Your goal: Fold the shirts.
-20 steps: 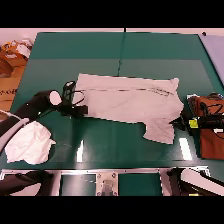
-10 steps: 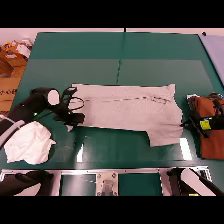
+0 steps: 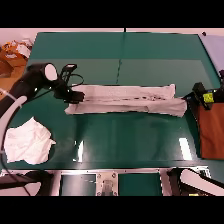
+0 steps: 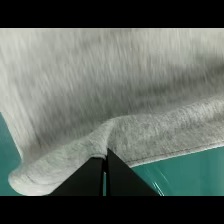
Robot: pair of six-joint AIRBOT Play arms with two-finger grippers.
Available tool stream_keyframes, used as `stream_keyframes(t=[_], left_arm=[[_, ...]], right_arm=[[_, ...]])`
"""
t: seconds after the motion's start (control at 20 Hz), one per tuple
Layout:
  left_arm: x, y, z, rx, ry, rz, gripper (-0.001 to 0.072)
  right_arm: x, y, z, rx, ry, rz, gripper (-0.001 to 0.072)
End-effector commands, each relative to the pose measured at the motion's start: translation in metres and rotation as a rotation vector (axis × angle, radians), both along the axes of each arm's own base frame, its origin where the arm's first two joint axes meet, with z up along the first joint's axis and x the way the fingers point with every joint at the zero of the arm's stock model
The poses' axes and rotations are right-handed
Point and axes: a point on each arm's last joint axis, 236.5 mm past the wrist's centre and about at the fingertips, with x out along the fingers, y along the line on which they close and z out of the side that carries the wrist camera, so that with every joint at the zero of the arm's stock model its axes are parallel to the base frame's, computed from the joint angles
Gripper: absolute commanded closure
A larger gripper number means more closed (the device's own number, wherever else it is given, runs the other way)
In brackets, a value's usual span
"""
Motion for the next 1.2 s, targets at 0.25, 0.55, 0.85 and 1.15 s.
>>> stream_keyframes(t=[0.25,0.55,0.85,1.15], left_arm=[[0.121,-0.032,-0.048,-0.025,-0.154,-0.069,0.0681],[0.164,0.019,0.002,0.079,-0.275,0.047,0.0023],[0.135,0.078,0.022,0.104,-0.088,0.166,0.0423],[0.13,0.055,0.024,0.006,-0.058,0.157,0.0686]], right_arm=[[0.114,-0.017,-0.092,0.052,0.005,-0.065,0.0692],[0.135,-0.056,-0.074,0.005,-0.078,0.056,0.0466],[0.081,-0.106,-0.079,0.009,-0.014,0.149,0.0114],[0.066,-0.043,-0.133,0.302,0.024,0.281,0.0095]])
